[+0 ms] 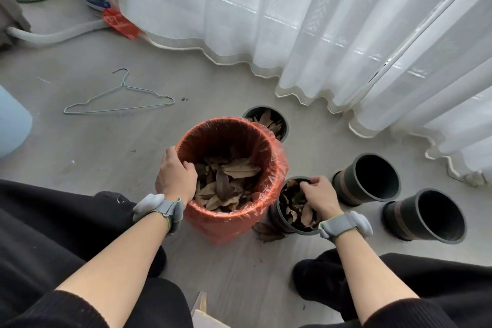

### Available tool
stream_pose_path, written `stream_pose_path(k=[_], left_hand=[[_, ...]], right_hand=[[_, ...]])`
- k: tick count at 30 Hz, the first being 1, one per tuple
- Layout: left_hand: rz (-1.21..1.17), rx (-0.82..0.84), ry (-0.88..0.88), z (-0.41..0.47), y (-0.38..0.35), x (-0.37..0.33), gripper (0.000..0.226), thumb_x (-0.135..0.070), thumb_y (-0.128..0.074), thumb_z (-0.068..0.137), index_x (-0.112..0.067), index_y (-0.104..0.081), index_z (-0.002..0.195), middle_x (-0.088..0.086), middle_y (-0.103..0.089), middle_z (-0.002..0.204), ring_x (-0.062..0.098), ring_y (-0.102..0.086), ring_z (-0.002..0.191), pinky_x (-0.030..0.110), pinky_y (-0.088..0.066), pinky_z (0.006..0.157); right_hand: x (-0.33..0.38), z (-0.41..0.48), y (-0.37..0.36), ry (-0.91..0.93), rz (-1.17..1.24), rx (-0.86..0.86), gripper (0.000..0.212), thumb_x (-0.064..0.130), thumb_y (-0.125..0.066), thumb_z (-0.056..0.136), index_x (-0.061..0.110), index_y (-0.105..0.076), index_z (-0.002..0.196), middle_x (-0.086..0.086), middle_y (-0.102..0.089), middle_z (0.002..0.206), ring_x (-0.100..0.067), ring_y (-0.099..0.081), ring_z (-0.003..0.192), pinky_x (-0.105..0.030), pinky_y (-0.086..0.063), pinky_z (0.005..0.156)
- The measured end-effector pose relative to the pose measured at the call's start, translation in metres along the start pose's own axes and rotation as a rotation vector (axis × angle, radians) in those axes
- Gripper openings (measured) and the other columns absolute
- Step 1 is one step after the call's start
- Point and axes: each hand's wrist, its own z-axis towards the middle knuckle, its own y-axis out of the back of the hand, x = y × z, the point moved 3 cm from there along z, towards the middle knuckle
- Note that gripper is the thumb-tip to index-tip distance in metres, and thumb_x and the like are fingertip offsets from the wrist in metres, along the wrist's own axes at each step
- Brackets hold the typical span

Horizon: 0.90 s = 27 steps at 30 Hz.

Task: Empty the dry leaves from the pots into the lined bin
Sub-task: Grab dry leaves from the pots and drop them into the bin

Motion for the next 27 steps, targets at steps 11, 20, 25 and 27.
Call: stream_pose_path(k=[11,20,25,27], left_hand=[[-0.011,0.013,-0.012,-0.002,0.002,-0.004,0.033,-0.019,-0.047,0.094,-0.014,-0.042,0.126,0.014,-0.059,0.112,0.037,-0.057,0.092,0.041,-0.044,0.073],[0.006,0.007,0.001,0.0,0.002,-0.001,0.034,-0.018,-0.047,0.093,-0.013,-0.043,0.126,0.014,-0.06,0.109,0.037,-0.057,0.092,0.039,-0.043,0.071],[0.015,-0.004,0.003,0.003,0.002,0.001,0.034,-0.018,-0.047,0.092,-0.013,-0.043,0.125,0.015,-0.06,0.109,0.039,-0.057,0.091,0.041,-0.043,0.072],[0.021,-0.009,0.006,0.003,0.001,0.001,0.034,-0.018,-0.047,0.091,-0.013,-0.042,0.125,0.015,-0.06,0.11,0.04,-0.057,0.091,0.041,-0.042,0.071]], right_hand=[[-0.029,0.011,-0.054,0.058,-0.502,0.007,0.071,0.042,-0.073,0.077,0.01,-0.039,0.131,-0.013,-0.043,0.133,-0.033,-0.048,0.123,-0.041,-0.047,0.086],[-0.031,0.012,-0.058,0.22,-0.551,-0.009,0.025,0.03,-0.052,0.092,0.015,-0.062,0.109,-0.007,-0.061,0.113,-0.03,-0.059,0.106,-0.035,-0.047,0.078],[-0.036,0.008,-0.046,0.244,-0.358,-0.034,0.02,0.024,-0.056,0.09,0.016,-0.067,0.105,-0.006,-0.07,0.105,-0.028,-0.064,0.101,-0.031,-0.046,0.079],[-0.04,0.004,-0.039,0.255,-0.266,-0.025,0.017,0.021,-0.059,0.09,0.015,-0.069,0.103,-0.006,-0.071,0.1,-0.026,-0.064,0.097,-0.027,-0.043,0.077]])
